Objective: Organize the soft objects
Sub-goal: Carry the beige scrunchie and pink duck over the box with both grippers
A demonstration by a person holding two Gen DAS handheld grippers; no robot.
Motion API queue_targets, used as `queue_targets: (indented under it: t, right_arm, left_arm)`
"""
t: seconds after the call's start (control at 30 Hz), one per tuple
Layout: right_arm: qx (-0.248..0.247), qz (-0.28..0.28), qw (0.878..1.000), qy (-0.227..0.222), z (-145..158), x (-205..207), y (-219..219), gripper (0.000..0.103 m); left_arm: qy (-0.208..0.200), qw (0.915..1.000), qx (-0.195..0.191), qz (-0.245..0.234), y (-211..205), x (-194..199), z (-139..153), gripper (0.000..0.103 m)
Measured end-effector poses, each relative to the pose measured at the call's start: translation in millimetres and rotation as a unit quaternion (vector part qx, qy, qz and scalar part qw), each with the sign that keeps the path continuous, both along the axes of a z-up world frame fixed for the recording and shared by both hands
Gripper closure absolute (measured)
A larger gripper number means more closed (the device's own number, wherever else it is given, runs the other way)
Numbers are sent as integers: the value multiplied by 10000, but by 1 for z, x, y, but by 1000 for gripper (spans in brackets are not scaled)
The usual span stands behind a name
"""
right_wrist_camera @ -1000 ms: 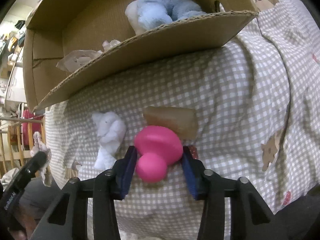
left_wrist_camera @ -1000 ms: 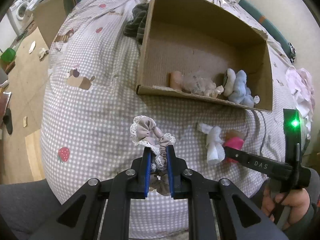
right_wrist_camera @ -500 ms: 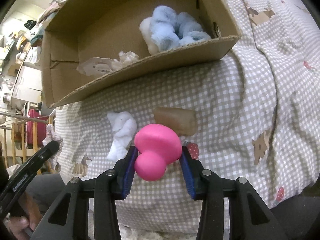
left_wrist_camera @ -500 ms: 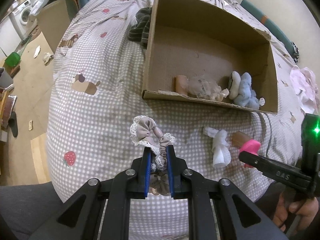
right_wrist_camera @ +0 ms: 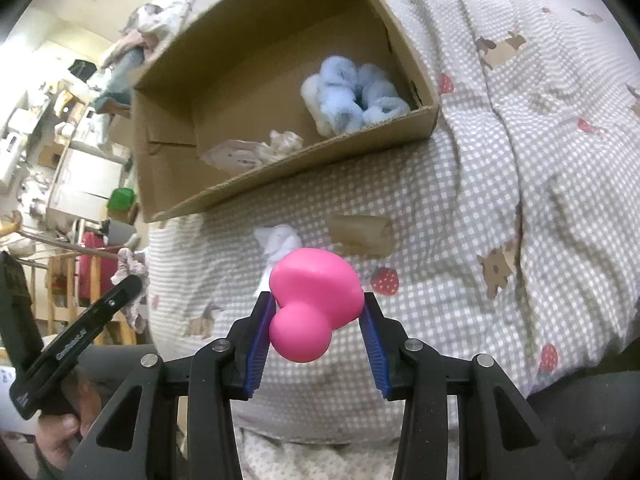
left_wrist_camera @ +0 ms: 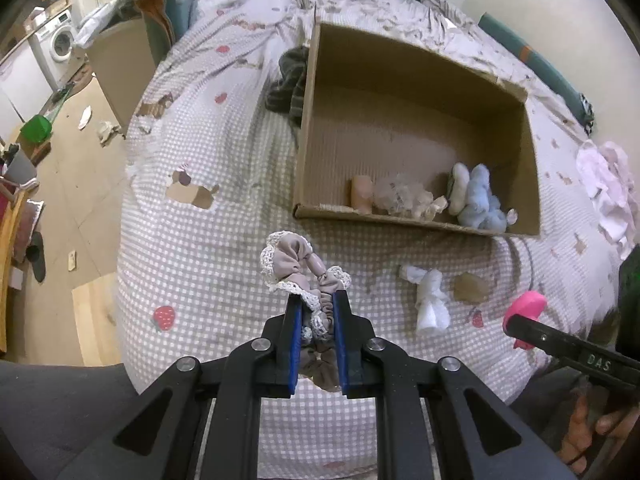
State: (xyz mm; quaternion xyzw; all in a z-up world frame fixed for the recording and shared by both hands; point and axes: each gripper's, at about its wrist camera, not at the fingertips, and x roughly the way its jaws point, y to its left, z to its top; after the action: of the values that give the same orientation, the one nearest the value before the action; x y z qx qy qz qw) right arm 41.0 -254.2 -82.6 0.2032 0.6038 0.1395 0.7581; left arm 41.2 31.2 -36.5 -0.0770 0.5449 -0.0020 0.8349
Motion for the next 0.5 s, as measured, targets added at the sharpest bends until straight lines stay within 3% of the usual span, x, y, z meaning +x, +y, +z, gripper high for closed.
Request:
queue_targets:
  t: [0.23,0.5]
  right_arm:
    - [315,-63,9968,-732,50,-14,-26,58]
    - [493,-145,9895,-1354,97,5,-42,58]
  left_arm:
    - [-322,9993,-174,68,6,-1,35,90]
    - [-708,9972,-121,-216,-10,28,72,90]
